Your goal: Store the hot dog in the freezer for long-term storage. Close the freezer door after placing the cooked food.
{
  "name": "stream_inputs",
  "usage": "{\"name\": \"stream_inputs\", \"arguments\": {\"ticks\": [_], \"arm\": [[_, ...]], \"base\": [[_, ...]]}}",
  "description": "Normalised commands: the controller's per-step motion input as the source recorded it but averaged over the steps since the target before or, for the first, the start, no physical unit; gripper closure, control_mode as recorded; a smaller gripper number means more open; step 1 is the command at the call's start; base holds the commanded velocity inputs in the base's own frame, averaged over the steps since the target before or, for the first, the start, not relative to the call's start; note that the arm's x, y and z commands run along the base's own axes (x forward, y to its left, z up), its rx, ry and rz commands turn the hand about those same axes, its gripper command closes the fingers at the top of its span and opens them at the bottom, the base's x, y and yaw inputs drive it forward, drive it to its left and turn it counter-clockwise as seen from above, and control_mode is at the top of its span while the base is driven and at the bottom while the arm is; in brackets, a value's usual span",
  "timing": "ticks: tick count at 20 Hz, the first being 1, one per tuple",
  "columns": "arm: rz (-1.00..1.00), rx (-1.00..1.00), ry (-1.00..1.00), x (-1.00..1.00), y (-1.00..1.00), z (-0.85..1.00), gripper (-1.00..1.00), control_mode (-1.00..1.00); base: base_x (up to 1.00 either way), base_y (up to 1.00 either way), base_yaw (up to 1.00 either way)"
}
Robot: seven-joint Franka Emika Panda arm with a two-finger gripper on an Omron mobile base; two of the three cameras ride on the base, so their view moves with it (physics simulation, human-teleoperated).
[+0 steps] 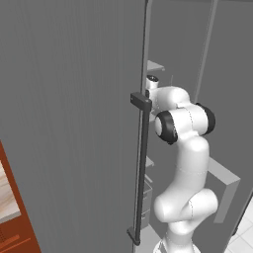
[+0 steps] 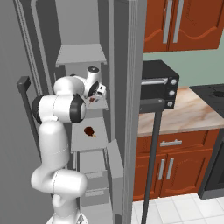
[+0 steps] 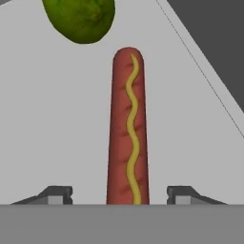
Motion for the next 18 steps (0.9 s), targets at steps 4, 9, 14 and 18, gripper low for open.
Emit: {"name": "stream_inputs", "arguments": {"ticks": [4,9,14,18], "arm": [[0.00,0.00,-0.01,0.00,-0.05,0.00,-1.00,-1.00],[0.00,0.00,-0.06,-0.05,-0.16,0.00,-1.00,-1.00],[0.00,0.00,-0.05,-0.31,-0.12,0.00,-1.00,-1.00],[0.00,0.00,-0.01,-0.48,-0.17,0.08,-1.00,-1.00]], "base": [[0.00,0.00,0.00],[0.00,0.00,0.00],[0.00,0.00,0.00],[0.00,0.00,0.00]]}}
